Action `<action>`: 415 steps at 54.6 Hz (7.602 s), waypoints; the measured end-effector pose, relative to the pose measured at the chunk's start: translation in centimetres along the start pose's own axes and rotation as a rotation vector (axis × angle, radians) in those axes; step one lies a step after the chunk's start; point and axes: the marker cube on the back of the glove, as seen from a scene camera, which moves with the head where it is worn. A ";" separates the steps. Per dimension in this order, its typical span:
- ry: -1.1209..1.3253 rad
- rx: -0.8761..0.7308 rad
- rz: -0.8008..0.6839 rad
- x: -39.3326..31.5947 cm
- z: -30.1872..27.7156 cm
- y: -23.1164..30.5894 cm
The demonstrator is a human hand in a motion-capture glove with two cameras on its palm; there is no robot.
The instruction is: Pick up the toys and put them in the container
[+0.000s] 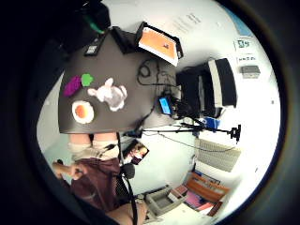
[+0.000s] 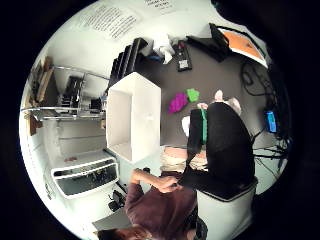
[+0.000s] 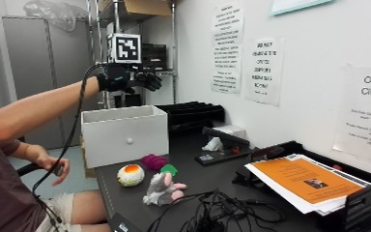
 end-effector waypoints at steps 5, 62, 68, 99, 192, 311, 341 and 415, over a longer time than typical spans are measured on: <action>0.010 -0.006 -0.012 0.4 -0.4 -0.1; 0.056 -0.405 0.104 3.7 33.1 -9.1; 0.132 -0.309 0.084 4.2 34.0 -9.4; 0.015 -0.247 0.031 4.0 33.6 -9.6; 0.225 -0.180 -0.606 -42.2 7.3 -7.1; -0.226 0.181 -0.249 -10.1 35.4 -2.1; -0.344 -0.104 -0.254 -10.0 28.3 -5.4; -0.326 0.248 -0.926 -41.5 0.9 -7.8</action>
